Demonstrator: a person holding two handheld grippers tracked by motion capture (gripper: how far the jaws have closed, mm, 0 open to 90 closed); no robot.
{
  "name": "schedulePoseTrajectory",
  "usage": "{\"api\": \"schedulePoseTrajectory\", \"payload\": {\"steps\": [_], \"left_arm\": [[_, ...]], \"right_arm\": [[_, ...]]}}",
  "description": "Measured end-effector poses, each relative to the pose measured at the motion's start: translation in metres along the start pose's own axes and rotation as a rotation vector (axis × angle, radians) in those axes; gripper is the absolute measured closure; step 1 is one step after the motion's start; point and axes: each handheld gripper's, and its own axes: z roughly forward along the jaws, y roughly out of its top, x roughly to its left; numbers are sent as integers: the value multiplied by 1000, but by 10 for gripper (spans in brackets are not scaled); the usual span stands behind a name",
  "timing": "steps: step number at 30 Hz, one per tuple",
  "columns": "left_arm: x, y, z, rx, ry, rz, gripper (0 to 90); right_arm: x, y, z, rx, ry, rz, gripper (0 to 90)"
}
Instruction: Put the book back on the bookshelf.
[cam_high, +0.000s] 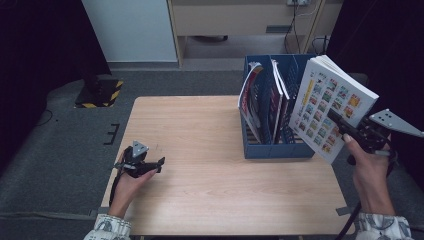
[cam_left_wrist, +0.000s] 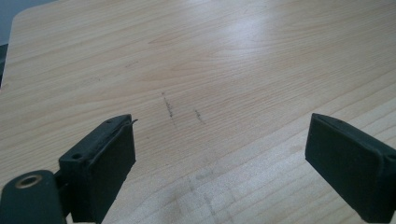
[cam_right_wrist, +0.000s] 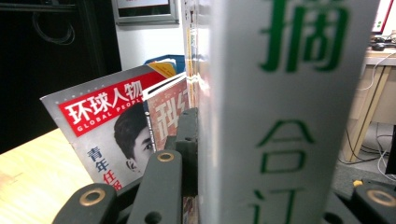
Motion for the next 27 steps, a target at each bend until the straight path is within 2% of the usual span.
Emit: {"api": "schedulePoseTrajectory", "payload": {"steps": [10,27], "left_arm": [[0,0,1,1,3,1,81],[2,-2,1,-5,-2,-20,81]], "right_arm": [[-5,6,9,-4,-32,-1,741],[-19,3,44,17,-116,9,741]]}}
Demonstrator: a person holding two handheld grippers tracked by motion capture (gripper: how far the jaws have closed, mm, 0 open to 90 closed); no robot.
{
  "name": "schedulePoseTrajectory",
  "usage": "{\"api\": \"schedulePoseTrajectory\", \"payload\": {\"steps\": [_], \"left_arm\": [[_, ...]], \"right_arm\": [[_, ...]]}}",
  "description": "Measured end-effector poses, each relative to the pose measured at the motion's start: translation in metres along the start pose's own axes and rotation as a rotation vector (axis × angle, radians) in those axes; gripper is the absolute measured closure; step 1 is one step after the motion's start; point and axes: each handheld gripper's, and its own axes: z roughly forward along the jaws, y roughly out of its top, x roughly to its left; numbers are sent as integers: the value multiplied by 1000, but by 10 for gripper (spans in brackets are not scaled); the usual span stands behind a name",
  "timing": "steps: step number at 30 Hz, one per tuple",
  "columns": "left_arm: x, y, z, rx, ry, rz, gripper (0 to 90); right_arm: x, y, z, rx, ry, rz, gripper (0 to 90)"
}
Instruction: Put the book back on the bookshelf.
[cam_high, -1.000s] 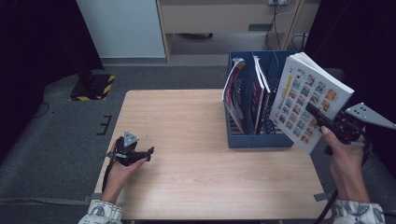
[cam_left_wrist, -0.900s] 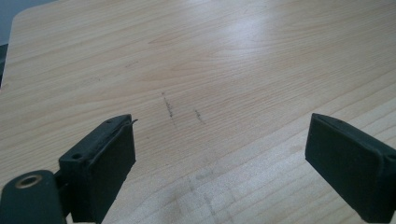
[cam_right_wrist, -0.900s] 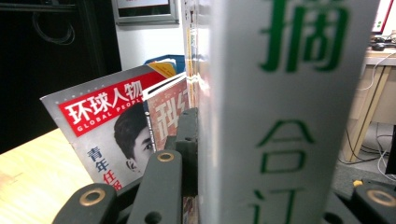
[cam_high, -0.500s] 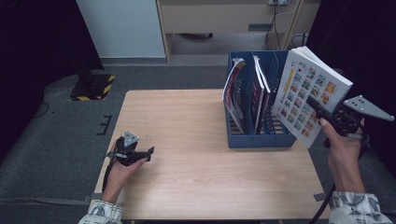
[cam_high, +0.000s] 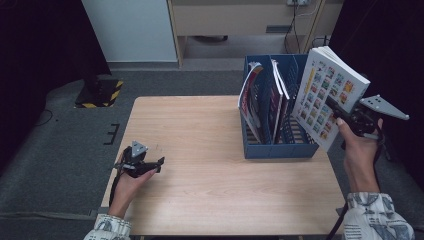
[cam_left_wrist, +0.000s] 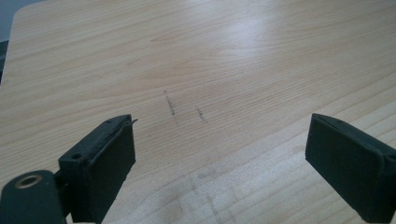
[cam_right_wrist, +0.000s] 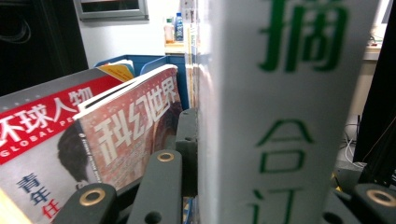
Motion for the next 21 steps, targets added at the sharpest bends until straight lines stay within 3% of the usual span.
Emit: {"api": "schedulePoseTrajectory", "payload": {"steps": [21], "left_arm": [[-2,0,0,-1,-4,2,82]], "right_arm": [[-10,-7,40,8,-68,35,741]]}}
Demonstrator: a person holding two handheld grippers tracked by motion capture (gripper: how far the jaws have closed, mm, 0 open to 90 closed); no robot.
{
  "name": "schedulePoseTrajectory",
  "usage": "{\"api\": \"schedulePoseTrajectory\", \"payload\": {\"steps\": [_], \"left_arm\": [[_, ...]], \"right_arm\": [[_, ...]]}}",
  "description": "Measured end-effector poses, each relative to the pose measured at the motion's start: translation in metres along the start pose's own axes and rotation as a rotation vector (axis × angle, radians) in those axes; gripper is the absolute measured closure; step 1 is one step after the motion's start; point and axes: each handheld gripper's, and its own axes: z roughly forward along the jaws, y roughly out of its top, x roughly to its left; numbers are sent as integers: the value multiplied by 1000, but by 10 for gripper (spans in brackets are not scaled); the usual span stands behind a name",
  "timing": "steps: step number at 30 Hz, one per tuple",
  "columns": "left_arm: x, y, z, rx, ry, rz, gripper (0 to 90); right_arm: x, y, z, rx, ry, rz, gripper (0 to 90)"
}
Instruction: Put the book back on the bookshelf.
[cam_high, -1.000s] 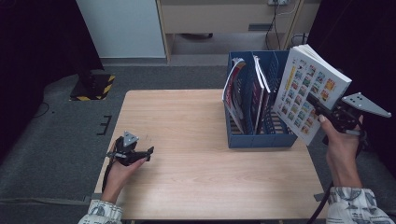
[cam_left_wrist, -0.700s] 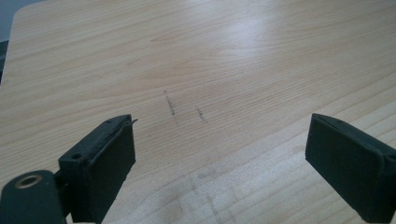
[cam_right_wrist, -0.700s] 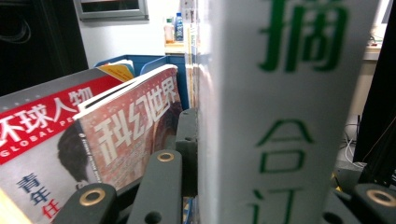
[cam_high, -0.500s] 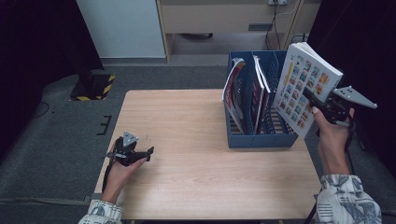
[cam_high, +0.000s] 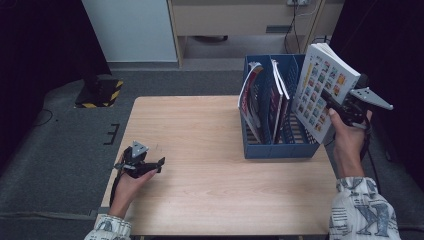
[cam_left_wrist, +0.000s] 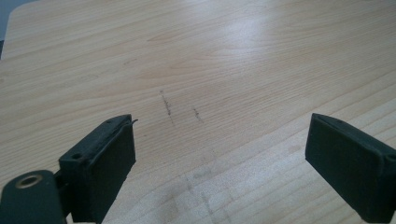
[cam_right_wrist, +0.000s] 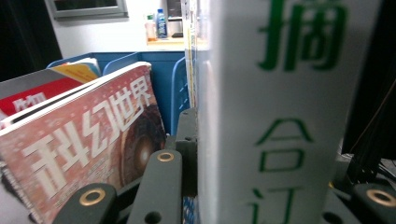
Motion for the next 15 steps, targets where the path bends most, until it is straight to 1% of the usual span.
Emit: {"api": "schedulePoseTrajectory", "payload": {"steps": [6,15], "left_arm": [[0,0,0,0,3,-2,82],[-1,0,1,3,2,1,81]], "right_arm": [[-1,-4,9,6,-8,7,741],[-2,-8,19,6,-7,11,741]]}}
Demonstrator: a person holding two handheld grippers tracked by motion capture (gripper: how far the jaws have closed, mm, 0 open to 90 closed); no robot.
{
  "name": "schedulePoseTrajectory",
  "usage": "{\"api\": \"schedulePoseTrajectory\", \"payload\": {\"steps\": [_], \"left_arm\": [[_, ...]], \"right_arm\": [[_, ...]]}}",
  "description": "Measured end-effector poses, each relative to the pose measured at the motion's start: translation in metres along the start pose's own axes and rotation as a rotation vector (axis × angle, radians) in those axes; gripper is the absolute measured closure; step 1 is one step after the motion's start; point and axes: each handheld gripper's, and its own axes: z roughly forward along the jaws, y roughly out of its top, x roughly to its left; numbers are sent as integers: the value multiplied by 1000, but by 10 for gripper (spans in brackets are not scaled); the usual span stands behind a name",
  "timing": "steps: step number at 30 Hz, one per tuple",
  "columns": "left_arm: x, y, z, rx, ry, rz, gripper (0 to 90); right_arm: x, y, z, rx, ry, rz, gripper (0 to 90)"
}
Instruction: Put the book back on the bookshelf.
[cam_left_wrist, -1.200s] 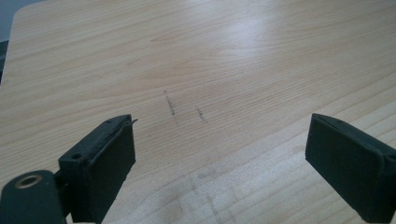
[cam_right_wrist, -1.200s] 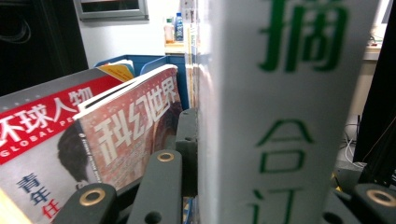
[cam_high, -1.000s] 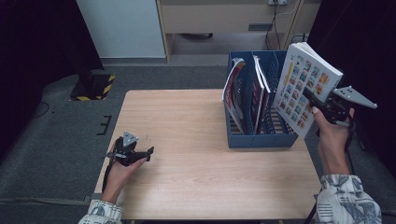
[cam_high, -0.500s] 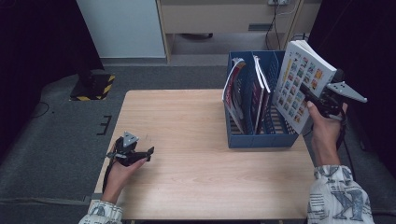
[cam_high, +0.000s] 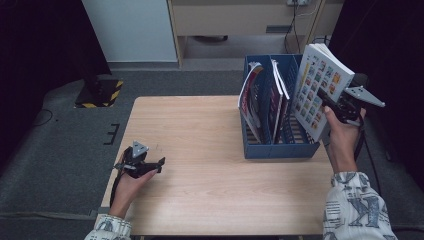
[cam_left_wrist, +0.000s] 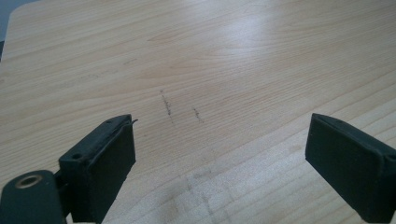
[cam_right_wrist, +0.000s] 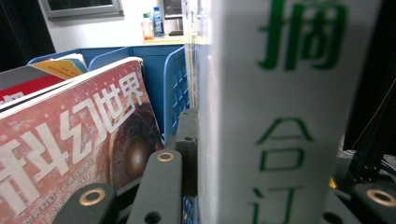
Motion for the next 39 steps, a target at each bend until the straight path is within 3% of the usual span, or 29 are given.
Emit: {"api": "schedulePoseTrajectory", "payload": {"steps": [11,39], "left_arm": [[-2,1,0,-1,-1,8,82],[0,1,0,-8,2,3,84]], "right_arm": [[3,-3,9,-4,1,18,741],[8,-20,28,9,-26,6,741]]}}
